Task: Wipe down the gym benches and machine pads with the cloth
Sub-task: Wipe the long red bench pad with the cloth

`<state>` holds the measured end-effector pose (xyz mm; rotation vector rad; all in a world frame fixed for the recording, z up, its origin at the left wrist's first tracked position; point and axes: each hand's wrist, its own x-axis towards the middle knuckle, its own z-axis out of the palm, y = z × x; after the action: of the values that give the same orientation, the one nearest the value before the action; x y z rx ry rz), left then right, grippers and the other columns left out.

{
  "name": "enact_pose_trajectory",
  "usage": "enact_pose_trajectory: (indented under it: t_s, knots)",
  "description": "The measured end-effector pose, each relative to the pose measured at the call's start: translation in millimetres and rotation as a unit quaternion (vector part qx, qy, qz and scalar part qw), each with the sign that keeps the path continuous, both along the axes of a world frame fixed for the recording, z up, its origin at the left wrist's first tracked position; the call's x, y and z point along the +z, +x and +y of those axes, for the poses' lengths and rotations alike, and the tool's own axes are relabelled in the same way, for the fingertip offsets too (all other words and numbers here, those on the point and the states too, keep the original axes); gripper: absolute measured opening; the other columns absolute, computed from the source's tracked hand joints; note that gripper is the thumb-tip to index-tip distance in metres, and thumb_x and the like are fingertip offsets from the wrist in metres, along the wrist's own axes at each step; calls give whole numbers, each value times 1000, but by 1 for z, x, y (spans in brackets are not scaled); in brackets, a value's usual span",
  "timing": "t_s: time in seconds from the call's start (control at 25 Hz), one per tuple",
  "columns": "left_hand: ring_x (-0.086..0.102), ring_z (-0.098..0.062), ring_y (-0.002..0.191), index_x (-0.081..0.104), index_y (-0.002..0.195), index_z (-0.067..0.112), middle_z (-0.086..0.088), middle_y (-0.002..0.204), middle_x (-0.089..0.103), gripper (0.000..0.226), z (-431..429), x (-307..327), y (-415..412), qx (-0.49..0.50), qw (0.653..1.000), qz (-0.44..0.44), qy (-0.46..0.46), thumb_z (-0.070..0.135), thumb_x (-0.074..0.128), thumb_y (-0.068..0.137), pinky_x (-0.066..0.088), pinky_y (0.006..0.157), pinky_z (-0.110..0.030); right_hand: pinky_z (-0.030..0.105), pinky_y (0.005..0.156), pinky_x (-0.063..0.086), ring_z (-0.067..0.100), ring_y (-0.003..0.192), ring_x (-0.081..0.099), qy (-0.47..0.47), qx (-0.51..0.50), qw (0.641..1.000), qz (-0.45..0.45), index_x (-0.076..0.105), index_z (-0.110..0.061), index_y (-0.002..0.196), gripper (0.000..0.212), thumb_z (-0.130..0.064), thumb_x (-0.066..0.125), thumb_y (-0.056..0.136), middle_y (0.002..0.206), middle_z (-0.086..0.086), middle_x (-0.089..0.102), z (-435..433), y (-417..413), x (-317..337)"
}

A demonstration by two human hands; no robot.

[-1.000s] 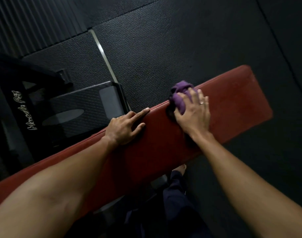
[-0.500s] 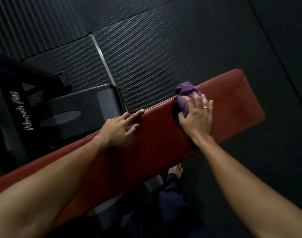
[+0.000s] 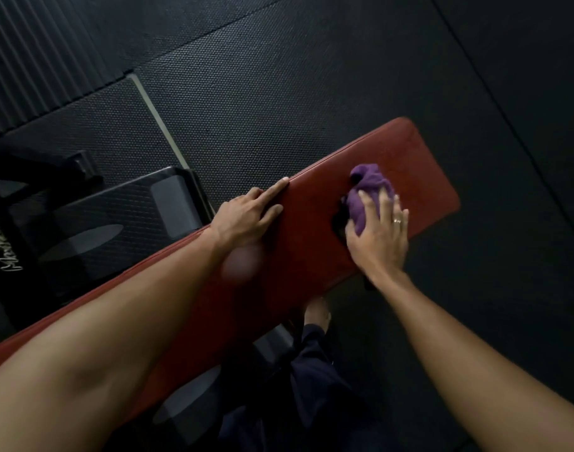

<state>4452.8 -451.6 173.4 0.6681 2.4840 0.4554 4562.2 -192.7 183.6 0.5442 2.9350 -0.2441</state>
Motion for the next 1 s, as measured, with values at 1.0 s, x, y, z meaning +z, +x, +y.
enact_pose_trajectory:
  t_s: [1.0]
  knots:
    - [63, -35, 104, 9, 155, 51, -6, 121, 58, 58, 106, -10, -14, 70, 992, 101, -42, 59, 28, 102, 49, 81, -52, 52, 122, 20, 43, 152, 15, -198, -405, 884, 126, 33, -20, 158, 89, -45, 76, 84, 166, 22, 13, -40, 29, -18]
